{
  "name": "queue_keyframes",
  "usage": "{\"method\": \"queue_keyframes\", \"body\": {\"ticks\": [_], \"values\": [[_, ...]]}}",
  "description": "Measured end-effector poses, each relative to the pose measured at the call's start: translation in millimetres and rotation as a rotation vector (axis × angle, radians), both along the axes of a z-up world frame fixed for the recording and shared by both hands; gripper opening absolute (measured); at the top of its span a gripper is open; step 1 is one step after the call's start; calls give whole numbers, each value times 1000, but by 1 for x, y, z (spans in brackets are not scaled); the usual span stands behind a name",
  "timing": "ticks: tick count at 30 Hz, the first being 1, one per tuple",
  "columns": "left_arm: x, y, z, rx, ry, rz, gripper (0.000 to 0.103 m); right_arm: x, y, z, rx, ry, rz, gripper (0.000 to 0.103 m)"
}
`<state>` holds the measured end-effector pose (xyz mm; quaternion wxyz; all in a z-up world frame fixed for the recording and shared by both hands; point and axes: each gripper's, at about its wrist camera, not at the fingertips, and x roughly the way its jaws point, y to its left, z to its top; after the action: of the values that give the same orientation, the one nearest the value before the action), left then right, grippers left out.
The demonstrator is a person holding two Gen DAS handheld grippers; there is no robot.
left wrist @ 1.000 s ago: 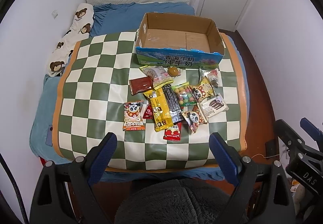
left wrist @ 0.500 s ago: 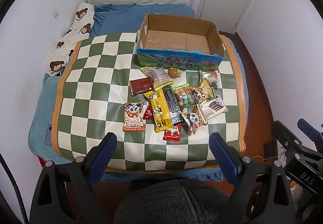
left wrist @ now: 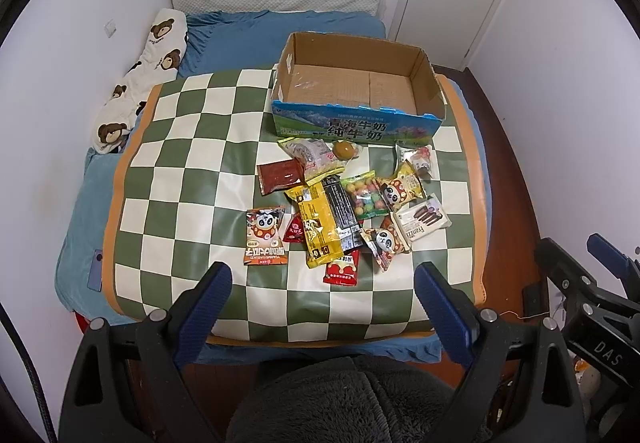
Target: Organize snacks
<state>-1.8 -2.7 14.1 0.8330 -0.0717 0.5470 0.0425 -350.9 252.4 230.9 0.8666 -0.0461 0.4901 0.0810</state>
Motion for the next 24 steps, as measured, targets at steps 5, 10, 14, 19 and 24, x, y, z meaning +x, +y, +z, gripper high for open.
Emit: {"method": "queue_keyframes", "body": {"ticks": [5, 10, 14, 19, 24], "values": [[2, 2, -1, -3, -1, -2, 93, 2, 1, -1, 3, 2, 0, 103], [2, 2, -1, -4, -4, 1, 93, 1, 1, 0, 4, 2, 0, 103], [2, 3, 0, -2, -5, 0, 93, 1, 1, 0, 3, 2, 0, 103], [6, 5, -1, -5, -4, -1, 93, 4, 2, 0, 3, 0, 1, 103], [7, 4, -1, -8, -6, 1, 93, 5, 2, 0, 3, 2, 1, 103]]}}
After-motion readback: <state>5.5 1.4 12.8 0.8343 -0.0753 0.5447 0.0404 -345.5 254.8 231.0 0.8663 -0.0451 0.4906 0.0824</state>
